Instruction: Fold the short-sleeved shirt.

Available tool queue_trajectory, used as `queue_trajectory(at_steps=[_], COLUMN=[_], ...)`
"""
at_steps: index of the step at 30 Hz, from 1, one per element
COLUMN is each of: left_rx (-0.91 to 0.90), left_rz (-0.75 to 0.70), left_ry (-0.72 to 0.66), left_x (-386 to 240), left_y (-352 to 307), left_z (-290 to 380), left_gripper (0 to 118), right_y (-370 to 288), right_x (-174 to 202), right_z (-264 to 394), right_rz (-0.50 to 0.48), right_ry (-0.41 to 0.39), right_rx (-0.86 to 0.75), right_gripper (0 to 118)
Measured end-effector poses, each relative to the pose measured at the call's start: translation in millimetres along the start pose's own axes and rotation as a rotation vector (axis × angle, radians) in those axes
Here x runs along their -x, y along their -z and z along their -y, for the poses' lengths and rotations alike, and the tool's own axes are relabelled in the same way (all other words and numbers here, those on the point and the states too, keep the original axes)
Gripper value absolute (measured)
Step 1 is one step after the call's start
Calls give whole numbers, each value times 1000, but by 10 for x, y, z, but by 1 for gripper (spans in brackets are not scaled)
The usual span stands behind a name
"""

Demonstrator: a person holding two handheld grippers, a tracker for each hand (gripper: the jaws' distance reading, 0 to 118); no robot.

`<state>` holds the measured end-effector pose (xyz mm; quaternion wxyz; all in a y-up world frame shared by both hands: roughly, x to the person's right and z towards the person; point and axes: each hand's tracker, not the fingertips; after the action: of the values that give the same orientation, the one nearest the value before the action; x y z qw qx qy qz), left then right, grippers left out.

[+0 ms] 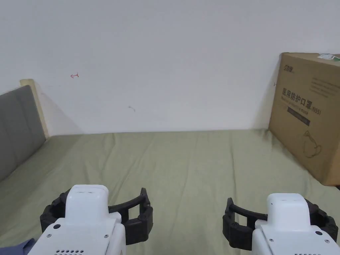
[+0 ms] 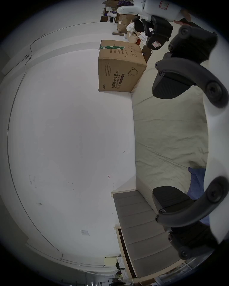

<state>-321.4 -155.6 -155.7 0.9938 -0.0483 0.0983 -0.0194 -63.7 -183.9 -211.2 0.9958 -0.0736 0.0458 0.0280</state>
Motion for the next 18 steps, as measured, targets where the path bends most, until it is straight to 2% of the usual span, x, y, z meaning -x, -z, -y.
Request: queue_trajectory(at_steps=[11,13,15,18], left_rx=[17,4,-19,-11], left_rz=[-1,18,67,164], left_ry=[1,-48,-206,-603], left_x=[-6,15,100,312], left_y=[20,11,3,27], left_z=[26,4,-12,44], left_gripper=[114,114,114,114], right_y=[5,-1,-15,-26], right_x=[-24,2,90,332], right_z=[16,-30,-89,-85], right_rz=[10,28,75,121], right_ry=[5,-18,-119,-421], right_rx=[10,-9,-42,-133], right_gripper=[118,118,118,118])
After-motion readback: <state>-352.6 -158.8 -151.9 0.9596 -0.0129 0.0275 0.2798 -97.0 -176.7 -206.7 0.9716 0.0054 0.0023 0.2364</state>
